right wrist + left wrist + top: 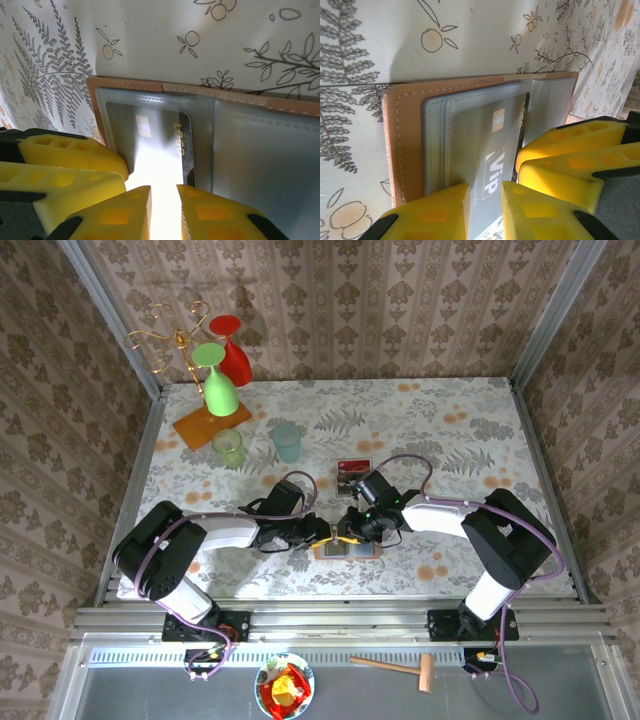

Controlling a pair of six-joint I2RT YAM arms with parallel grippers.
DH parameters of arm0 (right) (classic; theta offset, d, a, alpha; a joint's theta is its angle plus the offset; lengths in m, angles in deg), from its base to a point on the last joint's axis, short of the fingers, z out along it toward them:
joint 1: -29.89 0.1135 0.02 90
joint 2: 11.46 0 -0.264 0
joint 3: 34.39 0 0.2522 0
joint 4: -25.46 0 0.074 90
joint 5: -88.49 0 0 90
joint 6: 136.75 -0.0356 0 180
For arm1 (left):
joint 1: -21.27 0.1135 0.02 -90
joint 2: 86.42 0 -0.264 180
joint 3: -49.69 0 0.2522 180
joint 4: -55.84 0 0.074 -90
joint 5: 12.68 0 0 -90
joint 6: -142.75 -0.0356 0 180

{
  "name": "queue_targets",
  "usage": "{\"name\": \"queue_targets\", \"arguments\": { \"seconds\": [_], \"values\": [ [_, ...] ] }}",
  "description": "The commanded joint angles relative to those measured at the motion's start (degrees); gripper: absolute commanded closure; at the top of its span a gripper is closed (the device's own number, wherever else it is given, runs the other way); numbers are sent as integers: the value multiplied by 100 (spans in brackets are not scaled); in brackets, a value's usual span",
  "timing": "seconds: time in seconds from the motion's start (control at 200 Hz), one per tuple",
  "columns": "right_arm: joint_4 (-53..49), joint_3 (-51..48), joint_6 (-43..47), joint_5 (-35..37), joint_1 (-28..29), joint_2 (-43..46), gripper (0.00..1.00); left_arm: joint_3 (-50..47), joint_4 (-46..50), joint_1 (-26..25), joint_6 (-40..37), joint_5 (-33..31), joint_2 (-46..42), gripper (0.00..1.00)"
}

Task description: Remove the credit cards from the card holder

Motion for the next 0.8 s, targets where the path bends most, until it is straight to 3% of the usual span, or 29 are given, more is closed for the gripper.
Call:
{"name": "queue_targets", "arguments": {
  "seconds": [0.0,0.44,0.795],
  "values": [
    [47,11,-66,-131,-21,-141,79,9,88,10,-110,-18,97,75],
    [-632,98,209,344,-21,-41,67,-33,100,58,-79,-44,37,72],
    [-864,159,302,520,-21,56,66,-42,73,77,-59,-38,31,72]
  ]
}}
